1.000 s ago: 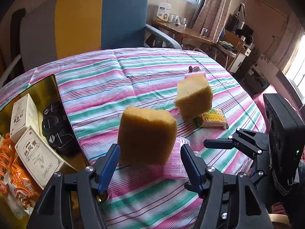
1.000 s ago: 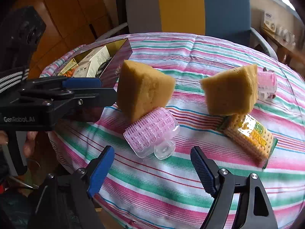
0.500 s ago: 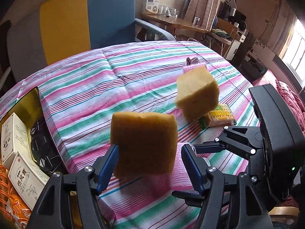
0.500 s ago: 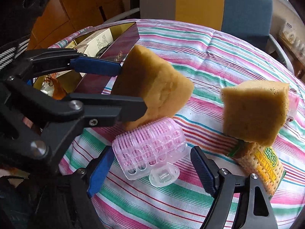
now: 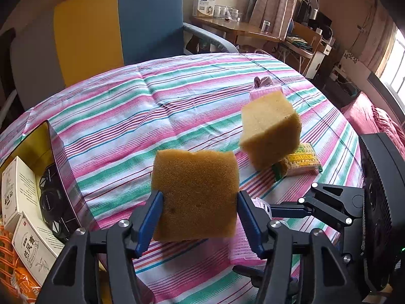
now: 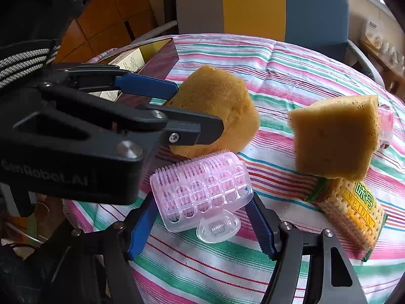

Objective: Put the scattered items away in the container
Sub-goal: 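Grasp the pink hair roller with the right gripper while the left gripper holds the sponge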

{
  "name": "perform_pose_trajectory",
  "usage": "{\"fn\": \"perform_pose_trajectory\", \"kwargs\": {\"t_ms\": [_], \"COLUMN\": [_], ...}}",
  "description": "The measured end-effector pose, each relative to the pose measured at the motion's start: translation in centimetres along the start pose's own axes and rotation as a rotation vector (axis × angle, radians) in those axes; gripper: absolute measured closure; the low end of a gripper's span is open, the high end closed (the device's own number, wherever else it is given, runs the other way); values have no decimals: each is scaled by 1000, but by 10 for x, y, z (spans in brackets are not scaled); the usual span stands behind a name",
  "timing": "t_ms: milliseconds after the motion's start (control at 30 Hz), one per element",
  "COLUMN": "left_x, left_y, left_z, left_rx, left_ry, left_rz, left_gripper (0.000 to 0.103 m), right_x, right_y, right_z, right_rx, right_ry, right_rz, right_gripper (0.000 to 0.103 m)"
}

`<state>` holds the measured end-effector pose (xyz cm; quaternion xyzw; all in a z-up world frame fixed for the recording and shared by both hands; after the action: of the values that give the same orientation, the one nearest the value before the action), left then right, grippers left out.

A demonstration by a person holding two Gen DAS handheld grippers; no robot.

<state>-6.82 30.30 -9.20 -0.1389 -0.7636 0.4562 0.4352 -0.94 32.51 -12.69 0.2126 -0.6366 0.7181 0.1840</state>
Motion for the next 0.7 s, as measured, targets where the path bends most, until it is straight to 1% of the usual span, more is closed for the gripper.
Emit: {"fn": "perform_pose_trajectory", "kwargs": {"t_ms": [100,133,200,267,300,467,567,633,700], "left_x": [-4,-6,-8,-10,-10,-15,-17,-20,-22], "left_y": [-5,-6,-8,-9,-10,-17,-20,-22,-24], "left_z": [2,2,2,4,4,0,1,-2,-7], "left_rx": [-16,-16,-10,-19,-26,-31,-38,-55,-75], "left_ry": [-24,-30,-44,-77,-91,-97,-115,-118,-117], "left_rz": [-11,-14,-22,-27,-28,-36,-40,-42,-45], "left_gripper": [49,53,58,62,62,71,73,75,75], "right_x": [-2,-3,-6,-8,-10,-28,-38,-45,-51], "right_y": [-4,-6,-9,-13,-14,-21,-32,-38,-42], "right_z": [2,3,6,9,9,7,1,-4,-8], "right_rx": [3,4,5,-5,-11,-27,-27,-35,-43], "right_ry": [17,22,27,28,29,51,86,111,139], "right_rz": [-16,-22,-30,-38,-39,-27,-30,-28,-26], "right_gripper": [33,33,34,34,34,34,34,34,34]}}
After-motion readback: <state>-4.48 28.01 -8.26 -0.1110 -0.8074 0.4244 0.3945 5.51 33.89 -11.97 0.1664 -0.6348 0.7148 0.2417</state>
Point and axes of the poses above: each gripper's, at about its wrist camera, not at the fingertips, and y roughly the way its jaws point, z to its left, x to its top, the point moved 8 cm from there along y, roughly the way its jaws point, and after that the axes turned 5 degrees about -x, right-handed, at the moved point
